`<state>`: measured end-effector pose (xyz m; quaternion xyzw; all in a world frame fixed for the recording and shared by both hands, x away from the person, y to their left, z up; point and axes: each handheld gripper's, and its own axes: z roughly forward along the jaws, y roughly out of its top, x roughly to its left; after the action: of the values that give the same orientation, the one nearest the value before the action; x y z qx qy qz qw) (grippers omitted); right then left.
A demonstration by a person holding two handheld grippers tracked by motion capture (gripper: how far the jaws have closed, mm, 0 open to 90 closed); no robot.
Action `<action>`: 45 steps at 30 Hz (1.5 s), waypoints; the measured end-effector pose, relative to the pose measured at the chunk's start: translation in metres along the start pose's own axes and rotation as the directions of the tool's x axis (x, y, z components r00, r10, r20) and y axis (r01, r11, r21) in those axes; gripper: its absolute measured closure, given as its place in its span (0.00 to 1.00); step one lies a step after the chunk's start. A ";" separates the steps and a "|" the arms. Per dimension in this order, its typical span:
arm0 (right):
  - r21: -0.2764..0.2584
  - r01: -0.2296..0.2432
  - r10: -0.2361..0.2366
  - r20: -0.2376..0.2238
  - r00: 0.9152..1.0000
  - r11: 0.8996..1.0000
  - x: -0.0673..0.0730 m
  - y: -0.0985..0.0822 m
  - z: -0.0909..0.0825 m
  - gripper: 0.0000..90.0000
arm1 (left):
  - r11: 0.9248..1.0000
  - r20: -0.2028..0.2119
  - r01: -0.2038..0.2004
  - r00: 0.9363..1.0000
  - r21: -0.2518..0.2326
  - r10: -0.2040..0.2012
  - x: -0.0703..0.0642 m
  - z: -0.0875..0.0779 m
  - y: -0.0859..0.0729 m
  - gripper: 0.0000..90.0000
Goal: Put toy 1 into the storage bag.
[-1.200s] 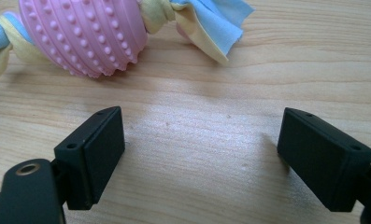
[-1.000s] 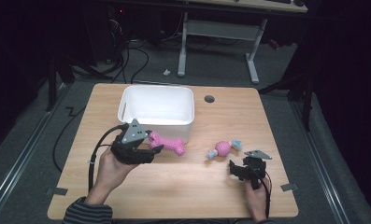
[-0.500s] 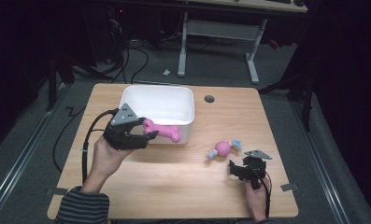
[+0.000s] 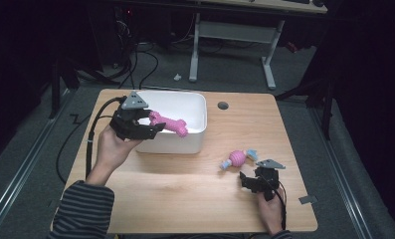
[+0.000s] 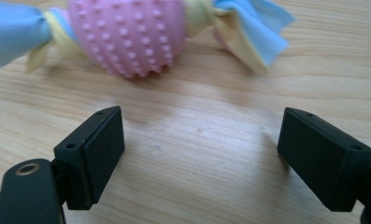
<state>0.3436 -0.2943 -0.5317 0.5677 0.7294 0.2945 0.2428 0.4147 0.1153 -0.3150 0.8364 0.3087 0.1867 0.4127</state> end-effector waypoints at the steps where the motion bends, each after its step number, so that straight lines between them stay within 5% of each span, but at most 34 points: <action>1: -0.001 0.010 -0.010 -0.004 1.000 1.000 0.000 0.000 0.000 0.16 | 1.000 -0.005 0.005 1.000 0.001 -0.005 0.002 0.000 0.004 0.44; 9: 0.001 0.005 -0.005 -0.008 1.000 1.000 0.002 0.000 0.000 0.16 | 0.999 0.006 0.030 1.000 0.011 -0.030 0.013 0.010 0.011 0.44; 17: 0.000 0.005 -0.005 -0.007 1.000 1.000 0.002 0.000 0.000 0.16 | 0.994 0.004 0.105 0.994 0.041 -0.105 0.036 0.028 0.006 0.44; 30: 0.000 0.002 -0.002 -0.003 1.000 1.000 0.002 -0.001 -0.001 0.16 | 0.990 0.017 0.111 0.993 0.086 -0.113 0.036 0.058 -0.005 0.44; 35: 0.000 0.002 -0.002 -0.003 1.000 1.000 0.002 -0.001 -0.001 0.16 | 0.989 -0.010 0.107 0.994 0.098 -0.107 0.034 0.061 -0.007 0.44; 45: 0.001 0.002 -0.002 -0.003 1.000 1.000 0.002 -0.001 -0.001 0.16 | 0.984 0.002 0.112 0.994 0.139 -0.114 0.032 0.069 -0.012 0.43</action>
<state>0.3419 -0.2924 -0.5317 0.5666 0.7305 0.2946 0.2419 0.4727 0.1032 -0.3636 0.8452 0.3657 0.1367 0.3650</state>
